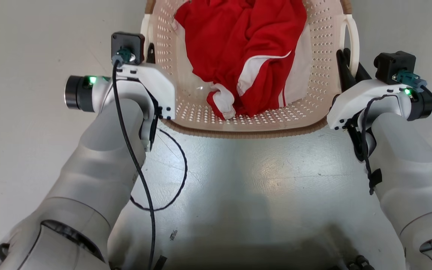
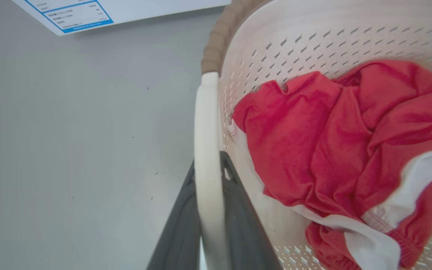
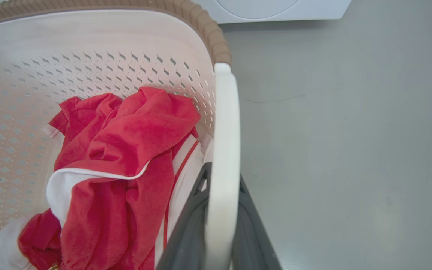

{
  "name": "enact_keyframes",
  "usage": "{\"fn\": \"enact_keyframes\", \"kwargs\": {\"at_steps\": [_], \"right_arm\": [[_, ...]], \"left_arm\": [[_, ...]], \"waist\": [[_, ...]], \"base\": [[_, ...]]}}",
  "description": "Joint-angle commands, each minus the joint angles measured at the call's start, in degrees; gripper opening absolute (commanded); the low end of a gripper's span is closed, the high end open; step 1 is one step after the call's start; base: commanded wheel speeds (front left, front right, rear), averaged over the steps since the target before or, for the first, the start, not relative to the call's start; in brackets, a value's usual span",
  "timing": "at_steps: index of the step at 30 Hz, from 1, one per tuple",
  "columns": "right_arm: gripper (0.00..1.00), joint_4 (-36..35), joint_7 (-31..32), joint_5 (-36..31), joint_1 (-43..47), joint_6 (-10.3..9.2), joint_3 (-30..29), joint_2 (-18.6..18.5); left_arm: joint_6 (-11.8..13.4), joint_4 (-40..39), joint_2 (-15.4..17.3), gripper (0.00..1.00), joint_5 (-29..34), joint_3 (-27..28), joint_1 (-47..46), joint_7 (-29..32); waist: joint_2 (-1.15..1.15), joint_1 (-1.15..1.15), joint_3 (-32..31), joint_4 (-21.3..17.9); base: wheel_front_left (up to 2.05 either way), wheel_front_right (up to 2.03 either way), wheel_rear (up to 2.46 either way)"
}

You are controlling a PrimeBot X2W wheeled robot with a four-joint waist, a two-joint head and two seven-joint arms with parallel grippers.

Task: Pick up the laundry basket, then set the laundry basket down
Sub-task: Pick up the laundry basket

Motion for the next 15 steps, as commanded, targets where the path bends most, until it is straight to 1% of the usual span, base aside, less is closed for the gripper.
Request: {"fn": "enact_keyframes", "kwargs": {"at_steps": [1,5,6,8,11,15], "right_arm": [[0.0,0.1,-0.6,0.3,1.7,0.43,1.5,1.1],[0.0,1.2,-0.6,0.8,1.8,0.43,2.2,1.3],[0.0,1.6,-0.6,0.9,1.9,0.43,2.4,1.4],[0.0,1.9,-0.6,1.1,2.0,0.43,2.6,1.4],[0.0,3.4,-0.6,1.7,2.3,0.43,3.6,1.6],[0.0,5.6,0.0,2.8,2.7,0.43,5.5,1.9]], "left_arm": [[0.7,-0.9,1.2,0.0,-0.8,-0.2,1.7,0.0],[1.0,-0.7,1.2,0.0,-2.7,-0.8,2.5,0.7],[0.3,-0.7,1.2,0.0,-2.7,-1.3,2.8,0.7],[0.0,-0.9,1.2,0.0,-2.9,-2.0,3.3,0.7],[1.0,-1.4,1.2,0.0,-3.6,-3.5,4.8,1.6],[1.6,-0.2,1.2,0.0,-4.5,-4.7,6.1,3.1]], "waist": [[0.0,0.0,-0.6,0.1],[0.0,0.0,-2.1,0.1],[0.0,0.0,-2.5,0.1],[0.0,0.0,-3.1,0.1],[0.0,0.0,-4.8,0.1],[0.0,0.0,-7.5,-0.3]], "base": [[0.0,0.0,0.0],[0.0,0.0,0.0],[0.0,0.0,0.0],[0.0,0.0,0.0],[0.0,0.0,0.0],[0.0,0.0,0.0]]}}
